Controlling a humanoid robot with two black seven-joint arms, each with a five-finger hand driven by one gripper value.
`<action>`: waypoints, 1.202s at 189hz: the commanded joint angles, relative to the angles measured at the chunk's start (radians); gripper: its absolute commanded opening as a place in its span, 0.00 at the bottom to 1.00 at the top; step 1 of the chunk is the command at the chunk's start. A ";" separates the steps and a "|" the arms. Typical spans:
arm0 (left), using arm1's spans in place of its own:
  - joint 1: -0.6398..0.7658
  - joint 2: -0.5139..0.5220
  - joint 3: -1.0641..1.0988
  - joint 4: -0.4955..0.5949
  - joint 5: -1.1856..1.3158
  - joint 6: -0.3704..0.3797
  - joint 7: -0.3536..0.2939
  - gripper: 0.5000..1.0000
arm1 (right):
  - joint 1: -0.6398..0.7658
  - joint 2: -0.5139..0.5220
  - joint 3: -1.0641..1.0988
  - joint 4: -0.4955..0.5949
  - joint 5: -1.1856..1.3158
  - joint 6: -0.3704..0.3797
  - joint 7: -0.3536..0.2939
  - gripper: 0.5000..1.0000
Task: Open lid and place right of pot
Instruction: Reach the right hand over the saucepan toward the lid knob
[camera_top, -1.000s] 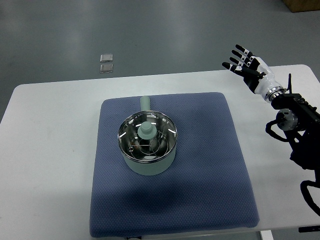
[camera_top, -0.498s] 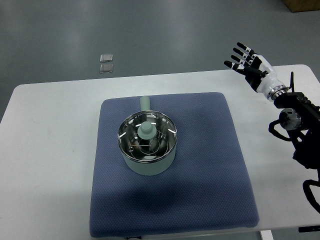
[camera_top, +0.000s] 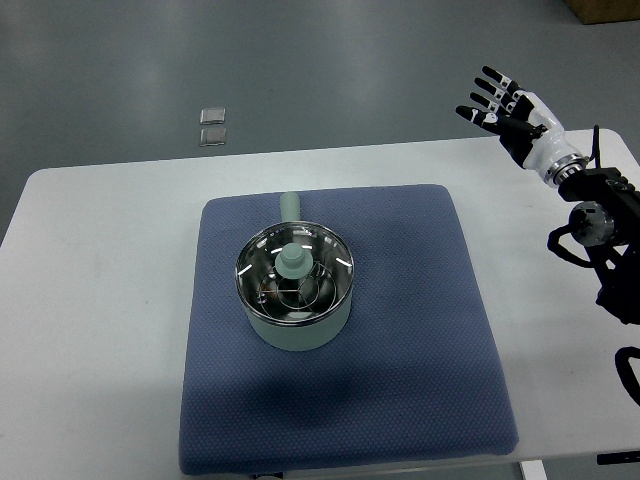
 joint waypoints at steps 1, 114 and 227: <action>-0.001 0.000 0.000 0.000 0.000 0.000 0.000 1.00 | 0.006 -0.009 -0.001 0.002 -0.001 0.001 -0.002 0.88; -0.001 0.000 0.000 0.000 0.000 0.000 0.000 1.00 | 0.040 -0.230 -0.311 0.473 -0.293 -0.001 0.040 0.88; -0.001 0.000 0.000 0.000 0.000 0.000 0.000 1.00 | 0.230 -0.300 -0.648 0.792 -0.768 0.001 0.052 0.88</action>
